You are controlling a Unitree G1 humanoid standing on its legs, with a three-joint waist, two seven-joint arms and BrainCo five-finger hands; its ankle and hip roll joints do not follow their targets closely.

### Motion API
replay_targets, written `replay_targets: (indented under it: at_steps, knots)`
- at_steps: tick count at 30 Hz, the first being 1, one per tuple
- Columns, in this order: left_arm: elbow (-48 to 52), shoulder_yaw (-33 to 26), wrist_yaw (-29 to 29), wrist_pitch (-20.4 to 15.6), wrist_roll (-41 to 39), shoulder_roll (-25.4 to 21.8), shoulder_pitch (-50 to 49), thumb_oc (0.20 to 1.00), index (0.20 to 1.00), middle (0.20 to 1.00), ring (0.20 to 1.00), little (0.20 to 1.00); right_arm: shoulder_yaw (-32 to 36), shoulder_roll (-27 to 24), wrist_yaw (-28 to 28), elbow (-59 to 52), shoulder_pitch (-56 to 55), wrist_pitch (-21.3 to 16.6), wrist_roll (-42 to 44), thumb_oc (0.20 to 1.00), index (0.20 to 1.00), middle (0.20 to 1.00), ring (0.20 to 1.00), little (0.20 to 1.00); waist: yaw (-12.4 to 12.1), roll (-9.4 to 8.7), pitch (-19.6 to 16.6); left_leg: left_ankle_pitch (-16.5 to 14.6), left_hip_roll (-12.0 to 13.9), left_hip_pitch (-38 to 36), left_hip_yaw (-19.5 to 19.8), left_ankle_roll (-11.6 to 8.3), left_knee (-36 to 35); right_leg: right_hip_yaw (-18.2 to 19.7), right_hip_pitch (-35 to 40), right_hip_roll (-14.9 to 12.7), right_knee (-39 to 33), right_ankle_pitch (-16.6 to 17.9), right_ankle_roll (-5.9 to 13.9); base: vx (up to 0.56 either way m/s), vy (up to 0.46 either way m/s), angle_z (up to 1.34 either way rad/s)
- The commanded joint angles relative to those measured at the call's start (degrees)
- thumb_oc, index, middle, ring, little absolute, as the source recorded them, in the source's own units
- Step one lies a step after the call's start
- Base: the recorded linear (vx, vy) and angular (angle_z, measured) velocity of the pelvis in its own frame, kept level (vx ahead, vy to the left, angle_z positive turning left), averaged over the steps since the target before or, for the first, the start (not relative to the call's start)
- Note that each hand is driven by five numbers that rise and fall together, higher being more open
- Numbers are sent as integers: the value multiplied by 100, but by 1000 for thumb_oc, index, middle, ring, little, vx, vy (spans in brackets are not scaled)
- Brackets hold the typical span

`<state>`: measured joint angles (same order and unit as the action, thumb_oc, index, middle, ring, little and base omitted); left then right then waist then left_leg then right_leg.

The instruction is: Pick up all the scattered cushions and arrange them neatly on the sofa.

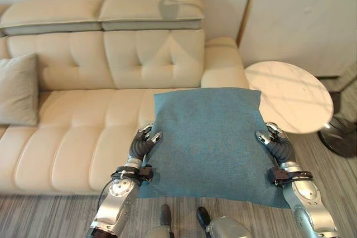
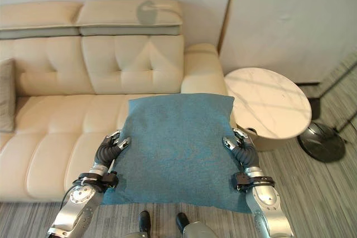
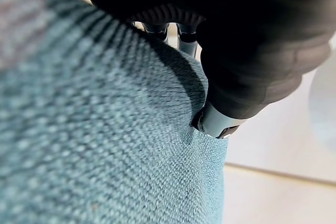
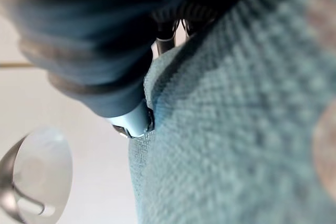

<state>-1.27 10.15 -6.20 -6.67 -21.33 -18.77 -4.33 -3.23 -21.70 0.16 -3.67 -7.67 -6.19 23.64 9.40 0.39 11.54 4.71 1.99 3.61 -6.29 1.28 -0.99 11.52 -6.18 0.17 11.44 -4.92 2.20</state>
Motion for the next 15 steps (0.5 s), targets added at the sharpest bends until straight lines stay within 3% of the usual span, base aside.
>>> replay_targets:
  at_steps: [1,2,3,5,7,8,12,15]
  knots:
    - [680,-343,46,-520,96,-339,69,200,200,200,200,200,-273,395,311,-418,578,-397,35,200,200,200,200,200,-396,-256,-96,-1022,98,-115,-212,-252,671,-615,30,-1095,98,451,667,16,162,-118]
    - [663,-394,-4,-523,104,-345,51,200,200,200,200,200,-364,433,338,-398,617,-408,49,200,200,200,200,200,-469,-248,-86,-1048,94,-162,-328,-230,673,-1007,3,-1228,191,499,641,27,205,-99]
    - [645,-385,13,-520,87,-333,38,200,200,200,200,200,-382,450,345,-391,619,-406,59,200,200,200,200,200,-483,-236,-103,-1050,63,-194,-330,-208,646,-1171,-11,-1229,244,489,615,61,182,-46]
    - [603,-362,45,-500,89,-258,-16,200,200,200,200,200,-390,403,404,-321,572,-393,-10,200,200,200,200,200,-463,-247,-154,-1025,-95,-311,-266,-168,525,-1181,-65,-886,238,417,580,107,155,-12]
    - [591,-441,33,-497,102,-288,-42,200,200,200,200,200,-482,353,396,-291,714,-370,-14,200,200,200,200,200,-587,-245,-176,-1037,-168,-331,-302,-163,502,-1493,8,-913,121,368,600,86,90,19]
    - [534,-401,35,-515,100,-291,-19,200,200,200,200,200,-561,362,403,-263,770,-411,12,200,200,200,200,200,-630,-247,-180,-1049,-195,-345,-298,-156,475,-1620,53,-857,6,239,505,61,19,-1]
    - [466,-474,-22,-545,137,-322,74,200,200,200,200,200,-630,340,306,-148,1030,-431,-31,200,200,200,200,200,-743,-255,-178,-1108,-269,-369,-188,-149,498,-1592,173,-768,-253,232,489,91,-34,14]
    - [412,-575,-200,-623,212,-462,198,200,200,200,200,200,-850,447,170,29,1495,-501,51,200,200,200,200,200,-897,-220,-167,-1118,-301,-305,-231,-136,433,-1790,188,-845,-487,291,493,26,-51,3]
